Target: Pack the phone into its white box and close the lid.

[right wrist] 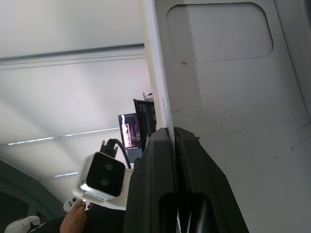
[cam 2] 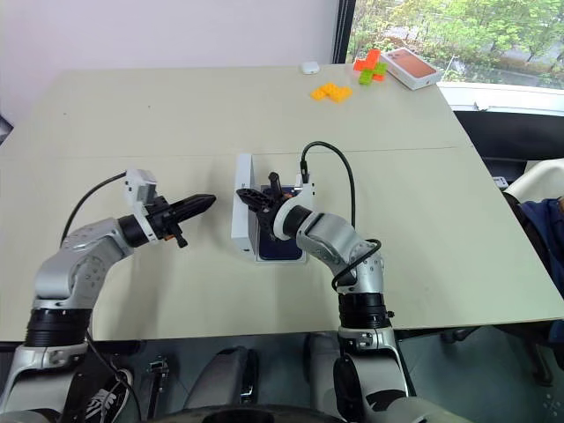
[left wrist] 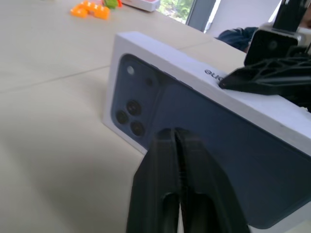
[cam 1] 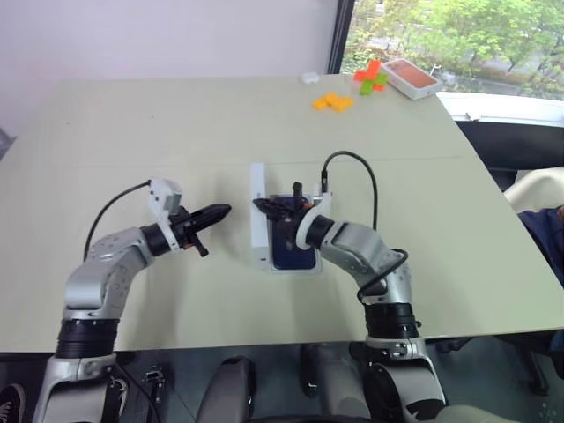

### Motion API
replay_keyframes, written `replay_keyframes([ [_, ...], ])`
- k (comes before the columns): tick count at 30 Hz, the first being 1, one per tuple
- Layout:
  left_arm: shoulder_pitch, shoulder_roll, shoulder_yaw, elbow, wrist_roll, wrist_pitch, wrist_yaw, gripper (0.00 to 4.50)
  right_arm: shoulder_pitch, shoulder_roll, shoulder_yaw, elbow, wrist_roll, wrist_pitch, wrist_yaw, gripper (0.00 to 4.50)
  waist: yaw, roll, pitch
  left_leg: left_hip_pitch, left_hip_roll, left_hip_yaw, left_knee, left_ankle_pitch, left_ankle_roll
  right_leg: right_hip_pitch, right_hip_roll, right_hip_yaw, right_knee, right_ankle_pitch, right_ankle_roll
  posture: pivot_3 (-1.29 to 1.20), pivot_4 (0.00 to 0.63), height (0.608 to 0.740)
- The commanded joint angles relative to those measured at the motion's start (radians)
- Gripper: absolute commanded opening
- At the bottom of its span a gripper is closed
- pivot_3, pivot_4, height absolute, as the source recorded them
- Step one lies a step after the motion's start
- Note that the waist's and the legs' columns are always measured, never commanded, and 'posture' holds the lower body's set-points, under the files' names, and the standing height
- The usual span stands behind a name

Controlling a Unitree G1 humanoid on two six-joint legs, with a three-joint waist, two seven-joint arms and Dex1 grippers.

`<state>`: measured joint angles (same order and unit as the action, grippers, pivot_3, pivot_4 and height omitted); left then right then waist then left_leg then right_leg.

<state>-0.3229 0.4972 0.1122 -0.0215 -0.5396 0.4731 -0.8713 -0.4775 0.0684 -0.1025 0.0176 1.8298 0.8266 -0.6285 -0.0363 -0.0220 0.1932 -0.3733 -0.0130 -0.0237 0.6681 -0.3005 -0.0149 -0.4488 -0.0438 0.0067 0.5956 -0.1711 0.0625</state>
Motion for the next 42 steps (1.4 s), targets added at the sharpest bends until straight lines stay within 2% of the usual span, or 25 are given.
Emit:
replay_keyframes([
  [1,-0.03,-0.033,-0.032,0.005,0.04,-0.057,0.02,0.04,0.021,-0.033,-0.008,-0.031,-0.013,-0.003,0.001,0.0,0.002,0.0,0.0,0.0,0.0,0.0,0.0,0.0,0.0,0.0,0.0,0.0,0.0,0.0,0.0,0.0,0.15,0.74],
  [10,-0.03,-0.111,-0.096,0.013,0.076,-0.071,0.043,0.04,0.031,-0.056,-0.006,-0.056,0.002,-0.008,0.025,0.0,0.004,0.0,0.0,0.0,-0.001,0.0,0.0,0.0,0.0,0.0,0.0,0.0,0.0,0.0,0.0,0.0,0.15,0.74],
  [11,-0.03,-0.121,-0.105,0.012,0.082,-0.075,0.048,0.0,0.034,-0.057,-0.007,-0.061,0.014,-0.008,0.028,0.6,0.004,0.0,0.0,0.0,-0.001,0.0,0.0,0.0,0.0,0.0,0.0,0.0,0.0,0.0,0.0,0.0,0.15,0.74],
  [13,-0.033,-0.133,-0.109,0.013,0.084,-0.076,0.054,0.0,0.038,-0.061,-0.005,-0.067,0.02,-0.009,0.033,1.35,0.004,0.0,0.0,0.0,-0.001,0.0,0.0,0.0,0.0,0.0,0.0,0.0,0.0,0.0,0.0,0.0,0.15,0.74],
  [16,-0.042,-0.148,-0.112,0.007,0.083,-0.067,0.063,0.0,0.036,-0.077,-0.003,-0.078,0.014,-0.009,0.04,2.93,0.001,0.0,0.0,0.0,-0.001,0.0,0.0,0.0,0.0,0.0,0.0,0.0,0.0,0.0,0.0,0.0,0.15,0.74],
  [19,-0.046,-0.156,-0.12,-0.002,0.086,-0.063,0.068,0.0,0.024,-0.139,0.007,-0.091,-0.009,0.036,0.082,4.4,0.0,0.0,0.0,0.0,0.0,0.0,0.0,0.0,0.0,0.0,0.0,0.0,0.0,0.0,0.0,0.0,0.15,0.74],
  [24,-0.05,-0.171,-0.13,-0.012,0.076,-0.049,0.073,0.0,-0.021,-0.439,-0.01,-0.075,-0.055,0.226,0.295,4.4,0.004,0.0,0.0,0.0,-0.002,0.001,0.001,0.0,0.0,0.0,0.0,0.001,-0.001,0.0,0.001,0.0,0.15,0.74],
  [26,-0.048,-0.179,-0.136,-0.015,0.077,-0.046,0.074,0.0,-0.045,-0.562,-0.012,-0.049,-0.111,0.297,0.417,4.4,0.008,0.0,0.0,0.0,-0.002,0.002,0.001,0.0,0.0,0.0,0.0,0.002,-0.001,-0.001,0.002,0.0,0.15,0.74],
  [29,-0.051,-0.195,-0.145,-0.011,0.083,-0.047,0.078,0.0,-0.083,-0.727,0.016,-0.055,-0.279,0.351,0.63,4.4,0.016,0.0,0.0,0.0,-0.002,0.003,0.0,-0.001,0.001,0.0,0.0,0.003,-0.001,-0.002,0.003,0.0,0.15,0.74],
  [32,-0.055,-0.211,-0.154,-0.013,0.085,-0.045,0.08,0.0,-0.14,-0.787,0.041,-0.041,-0.426,0.326,0.779,4.4,0.016,0.0,0.0,0.0,-0.001,0.006,0.0,-0.001,0.001,0.0,0.002,0.003,-0.001,-0.002,0.004,0.0,0.15,0.74],
  [38,-0.081,-0.201,-0.133,-0.036,0.07,-0.025,0.084,0.0,-0.156,-0.793,0.165,-0.11,-0.796,0.141,0.98,4.4,0.022,-0.001,0.0,0.0,0.0,0.007,0.001,-0.001,0.001,0.0,0.003,0.003,-0.001,-0.004,0.006,0.0,0.15,0.74],
  [41,-0.098,-0.161,-0.097,-0.042,0.06,-0.014,0.085,0.0,-0.144,-0.771,0.185,-0.12,-0.897,0.095,1.019,3.54,0.022,-0.001,0.0,0.0,0.0,0.007,0.001,-0.001,0.001,0.0,0.002,0.003,-0.001,-0.002,0.003,0.0,0.15,0.74],
  [42,-0.104,-0.149,-0.085,-0.038,0.055,-0.011,0.086,0.0,-0.139,-0.773,0.202,-0.129,-0.942,0.073,1.038,3.04,0.022,-0.001,0.0,0.0,0.0,0.007,0.001,-0.001,0.001,0.0,0.002,0.003,-0.001,-0.002,0.003,0.0,0.15,0.74],
])
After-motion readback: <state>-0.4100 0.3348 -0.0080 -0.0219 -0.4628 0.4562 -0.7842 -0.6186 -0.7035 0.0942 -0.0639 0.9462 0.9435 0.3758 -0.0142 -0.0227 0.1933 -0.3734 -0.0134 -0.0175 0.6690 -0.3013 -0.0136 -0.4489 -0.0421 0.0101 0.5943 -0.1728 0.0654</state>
